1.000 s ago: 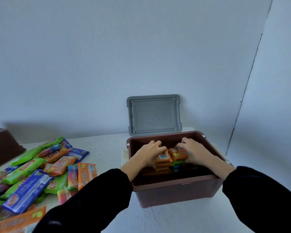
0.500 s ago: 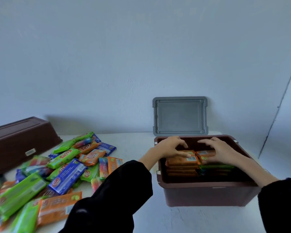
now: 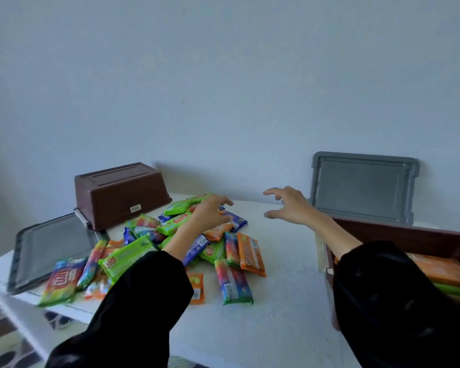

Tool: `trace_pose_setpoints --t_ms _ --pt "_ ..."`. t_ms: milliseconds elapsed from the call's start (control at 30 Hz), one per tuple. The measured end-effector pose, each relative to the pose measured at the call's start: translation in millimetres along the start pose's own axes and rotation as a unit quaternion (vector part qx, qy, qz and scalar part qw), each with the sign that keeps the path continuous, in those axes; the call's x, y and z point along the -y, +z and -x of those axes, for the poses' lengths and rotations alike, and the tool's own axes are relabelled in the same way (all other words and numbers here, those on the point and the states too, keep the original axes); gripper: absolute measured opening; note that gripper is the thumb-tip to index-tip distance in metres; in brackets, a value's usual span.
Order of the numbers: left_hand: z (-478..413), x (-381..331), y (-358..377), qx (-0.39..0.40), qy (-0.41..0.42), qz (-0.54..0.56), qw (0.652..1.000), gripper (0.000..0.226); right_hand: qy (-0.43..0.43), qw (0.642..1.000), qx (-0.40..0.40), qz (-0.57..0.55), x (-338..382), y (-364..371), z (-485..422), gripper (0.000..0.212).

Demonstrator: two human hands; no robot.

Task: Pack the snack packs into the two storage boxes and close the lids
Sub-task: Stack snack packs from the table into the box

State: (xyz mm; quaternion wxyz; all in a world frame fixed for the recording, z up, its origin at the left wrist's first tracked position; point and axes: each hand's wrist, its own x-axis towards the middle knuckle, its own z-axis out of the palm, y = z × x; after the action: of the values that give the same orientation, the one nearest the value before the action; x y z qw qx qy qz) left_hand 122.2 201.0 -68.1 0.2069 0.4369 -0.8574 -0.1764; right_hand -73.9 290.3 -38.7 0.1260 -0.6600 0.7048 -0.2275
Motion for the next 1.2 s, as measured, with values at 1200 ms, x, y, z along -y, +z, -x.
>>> trace_pose_setpoints --t_ms 1200 --pt "9 -36 -10 -0.043 0.019 -0.039 0.998 0.074 0.125 0.981 -0.067 -0.136 3 -35 8 0.063"
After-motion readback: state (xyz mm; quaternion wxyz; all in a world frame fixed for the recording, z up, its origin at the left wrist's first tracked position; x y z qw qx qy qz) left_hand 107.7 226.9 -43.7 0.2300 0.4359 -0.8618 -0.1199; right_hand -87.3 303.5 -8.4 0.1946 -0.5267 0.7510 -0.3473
